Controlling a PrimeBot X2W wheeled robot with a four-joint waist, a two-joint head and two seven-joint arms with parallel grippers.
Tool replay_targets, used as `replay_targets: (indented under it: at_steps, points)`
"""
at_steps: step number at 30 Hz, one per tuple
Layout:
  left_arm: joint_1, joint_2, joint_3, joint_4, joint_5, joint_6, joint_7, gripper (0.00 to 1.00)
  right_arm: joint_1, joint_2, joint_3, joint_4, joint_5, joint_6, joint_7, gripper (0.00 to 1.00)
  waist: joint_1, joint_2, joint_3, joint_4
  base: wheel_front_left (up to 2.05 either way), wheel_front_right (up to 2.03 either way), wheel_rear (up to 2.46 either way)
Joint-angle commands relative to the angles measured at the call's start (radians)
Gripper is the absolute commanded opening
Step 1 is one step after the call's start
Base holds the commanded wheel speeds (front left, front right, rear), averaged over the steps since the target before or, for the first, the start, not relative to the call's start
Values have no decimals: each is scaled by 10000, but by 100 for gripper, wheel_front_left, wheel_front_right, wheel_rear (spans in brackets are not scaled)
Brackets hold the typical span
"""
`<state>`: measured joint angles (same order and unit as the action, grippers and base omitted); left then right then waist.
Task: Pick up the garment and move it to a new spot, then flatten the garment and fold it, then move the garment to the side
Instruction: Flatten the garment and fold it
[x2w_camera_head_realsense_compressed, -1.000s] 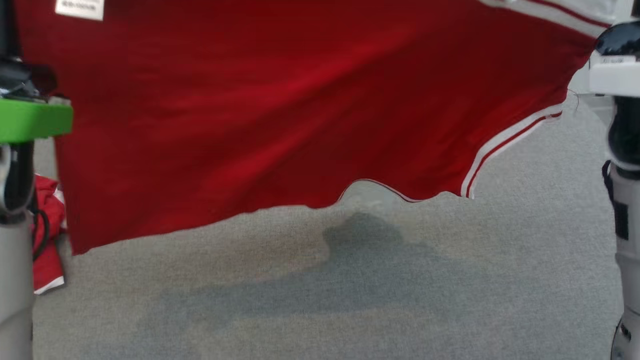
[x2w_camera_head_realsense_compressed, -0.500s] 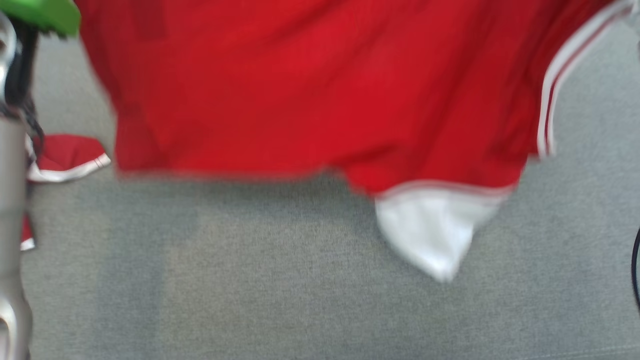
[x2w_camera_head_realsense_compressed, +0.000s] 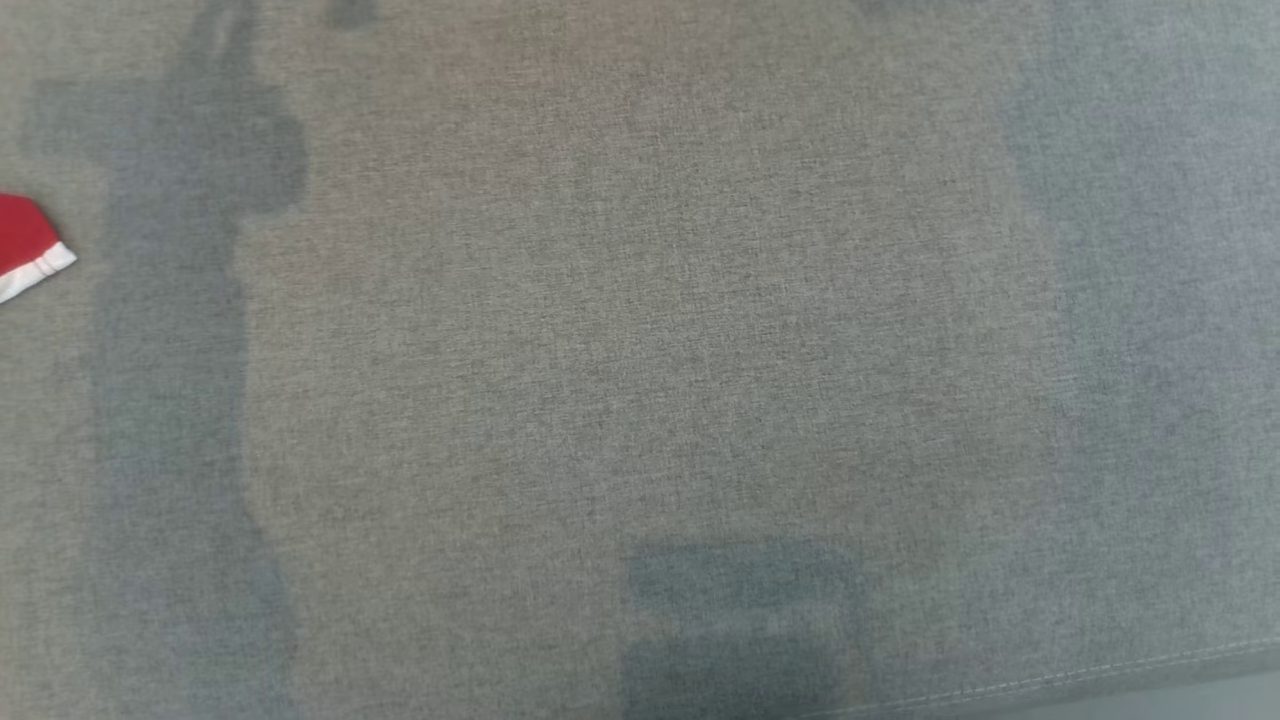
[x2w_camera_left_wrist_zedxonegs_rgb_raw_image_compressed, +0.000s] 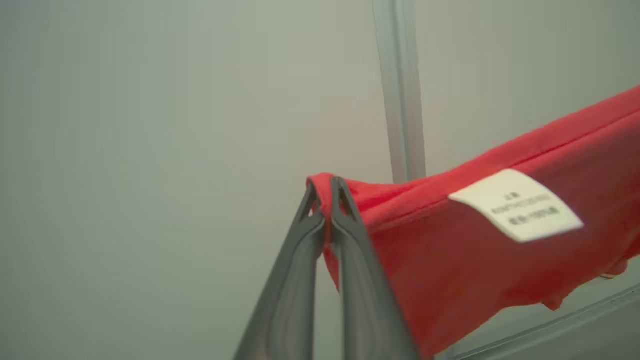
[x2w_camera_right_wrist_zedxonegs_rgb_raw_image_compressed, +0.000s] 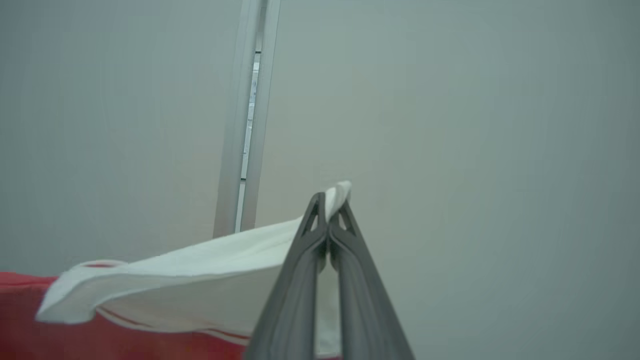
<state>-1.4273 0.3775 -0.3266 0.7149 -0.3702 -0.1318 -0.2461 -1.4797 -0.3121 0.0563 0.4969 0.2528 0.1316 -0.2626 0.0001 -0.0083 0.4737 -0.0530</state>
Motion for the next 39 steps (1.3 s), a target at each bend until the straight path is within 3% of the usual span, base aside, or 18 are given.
replay_targets:
  at_steps: [1, 5, 6, 10, 16, 24, 28, 32, 39]
  points:
    - [480, 101, 1, 220, -144, 23, -70, 0, 594, -132, 161, -146, 220, -17, -20, 0, -1, 83, 356, -336, 0, 0, 0]
    - [2037, 5, 320, 865, -691, 26, -199, 0, 2870, -258, 132, -1149, 1196, -19, -26, 0, -1, 83, 464, -467, 0, 0, 0]
    - [3117, -109, 459, 766, -710, 26, -194, 0, 4305, -235, 220, -1612, 1550, -19, -27, 0, -1, 83, 451, -515, 0, 0, 0]
    - [5361, -559, 786, 286, -514, 57, -192, 0, 6831, -71, -252, -2476, 2111, -19, -36, 0, -1, 83, 245, -472, 0, 0, 0]
    - [8128, -1611, 1792, -173, -233, 66, -173, 0, 10032, 363, -431, -2588, 2342, -19, -35, 0, -1, 83, -699, -347, 0, 0, 0]
    - [11089, -2617, 3121, -625, 379, 45, -168, 0, 12727, 769, -562, -1821, 1808, -21, -36, 0, -1, 83, -2533, -349, 0, 0, 0]
    - [12296, -2956, 3169, -738, 797, 35, -167, 0, 13880, 771, -584, -1338, 1395, -21, -35, 0, -1, 83, -3507, -293, 0, 0, 0]
    - [13423, -3135, 3624, -1046, 796, 34, -172, 0, 14876, 908, -861, -985, 1211, -25, -32, 0, -1, 83, -4319, -221, 0, 0, 0]
    - [15036, -3213, 3489, -1388, 782, 31, -180, 0, 16170, 1126, -1023, -725, 1064, -27, -31, 0, -1, 83, -4945, 18, 0, 0, 0]
